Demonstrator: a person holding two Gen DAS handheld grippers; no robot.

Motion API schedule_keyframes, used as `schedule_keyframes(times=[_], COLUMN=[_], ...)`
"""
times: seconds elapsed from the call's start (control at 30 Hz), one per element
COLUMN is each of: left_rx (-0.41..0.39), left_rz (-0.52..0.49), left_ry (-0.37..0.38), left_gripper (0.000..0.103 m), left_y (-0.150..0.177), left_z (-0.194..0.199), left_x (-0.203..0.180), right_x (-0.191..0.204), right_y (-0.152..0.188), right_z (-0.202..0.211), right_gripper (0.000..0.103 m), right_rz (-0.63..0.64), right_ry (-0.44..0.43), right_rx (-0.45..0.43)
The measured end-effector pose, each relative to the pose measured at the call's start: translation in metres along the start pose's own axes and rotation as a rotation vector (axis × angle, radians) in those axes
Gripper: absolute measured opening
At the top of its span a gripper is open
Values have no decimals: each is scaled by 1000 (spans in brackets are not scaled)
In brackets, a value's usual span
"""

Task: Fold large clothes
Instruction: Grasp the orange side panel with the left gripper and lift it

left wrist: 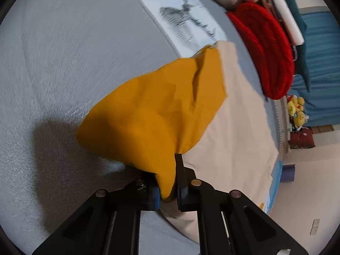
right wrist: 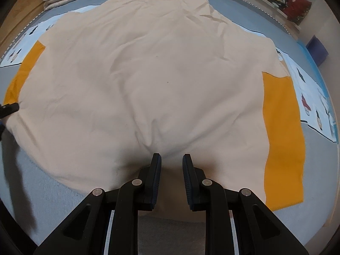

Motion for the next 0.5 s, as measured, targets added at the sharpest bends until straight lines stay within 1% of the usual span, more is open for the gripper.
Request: schedule_keyframes(times=[0.1,0.17,0.2,0.33,0.37,0.43,0.5], left_rx=[-39,-66,-74,-134,-144,-162,-182], left_rz=[-45,-96,-106,-158,-179,-254,-313], left_ry=[16,9,12,22,13,-36,-68], left_gripper=[6,6,5,3,3,2,2], left_y=[-2,-4,-4,-13,-15,-17,-19], left_z=[16,28,33,68,76,89,97], left_x=[-10,-17,-19,-25,-27,-33,-38], right_x=[6,9,12,24,29,37,52], right_y=[-1,-2,-2,-3,-3,-5,-3], right_z=[1,1,1,4,5,5,7], right_gripper=[23,23,23,23,23,23,23], right_rz=[-12,-16,-17,-29,-30,-21,14], right_ry=[25,37,42,44,34,15,-4], right_rx=[6,11,15,34,41,49,62])
Point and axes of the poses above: each gripper's, at about its wrist camera, not at the fingertips, and z roughly against the way its jaws point, x to its left, y to its underside, the point moved 1 cm from there along -z, roughly the way its jaws point, and after that the axes turned 10 degrees about -z, right-handed, at the moved point
